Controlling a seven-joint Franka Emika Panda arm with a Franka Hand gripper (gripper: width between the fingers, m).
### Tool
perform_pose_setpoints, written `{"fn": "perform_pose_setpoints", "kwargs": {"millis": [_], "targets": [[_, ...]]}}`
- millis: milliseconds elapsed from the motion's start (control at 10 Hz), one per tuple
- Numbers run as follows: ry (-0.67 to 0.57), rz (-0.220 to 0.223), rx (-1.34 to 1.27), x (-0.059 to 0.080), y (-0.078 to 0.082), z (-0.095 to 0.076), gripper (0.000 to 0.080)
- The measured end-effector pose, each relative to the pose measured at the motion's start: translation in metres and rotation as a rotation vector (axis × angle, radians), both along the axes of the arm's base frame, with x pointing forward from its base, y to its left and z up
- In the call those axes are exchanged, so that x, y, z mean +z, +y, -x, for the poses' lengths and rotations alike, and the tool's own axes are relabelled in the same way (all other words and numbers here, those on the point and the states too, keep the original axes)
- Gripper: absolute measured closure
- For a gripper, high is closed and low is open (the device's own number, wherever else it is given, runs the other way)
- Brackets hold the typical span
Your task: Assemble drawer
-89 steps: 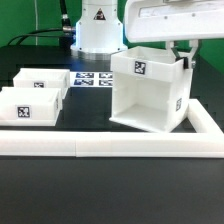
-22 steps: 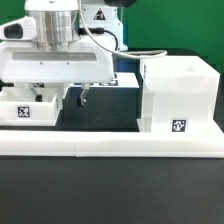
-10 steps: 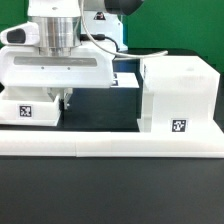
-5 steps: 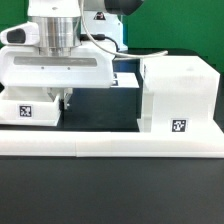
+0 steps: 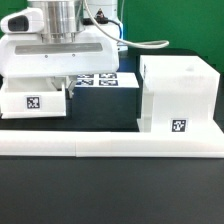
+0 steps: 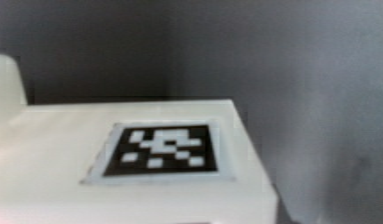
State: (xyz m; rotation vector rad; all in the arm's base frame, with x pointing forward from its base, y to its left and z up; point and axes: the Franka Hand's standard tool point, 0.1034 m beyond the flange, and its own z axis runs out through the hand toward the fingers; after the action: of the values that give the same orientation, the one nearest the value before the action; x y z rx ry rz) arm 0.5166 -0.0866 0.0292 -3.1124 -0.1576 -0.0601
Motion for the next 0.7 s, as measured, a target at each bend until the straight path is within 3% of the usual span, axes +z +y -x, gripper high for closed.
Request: {"fn": "perform_pose_setpoints", "kwargs": {"millis": [300,500,700], "targets": [[0.001,0.007,0.141,-0.0021,0.0000,0.0014,0.0758],[0.000,0.034,0.379,-0.0018,0.0086,-0.0016,0.0758],[-0.003,0.039,0.490,-0.0003,0.0034,-0.0014,0.0758]]}}
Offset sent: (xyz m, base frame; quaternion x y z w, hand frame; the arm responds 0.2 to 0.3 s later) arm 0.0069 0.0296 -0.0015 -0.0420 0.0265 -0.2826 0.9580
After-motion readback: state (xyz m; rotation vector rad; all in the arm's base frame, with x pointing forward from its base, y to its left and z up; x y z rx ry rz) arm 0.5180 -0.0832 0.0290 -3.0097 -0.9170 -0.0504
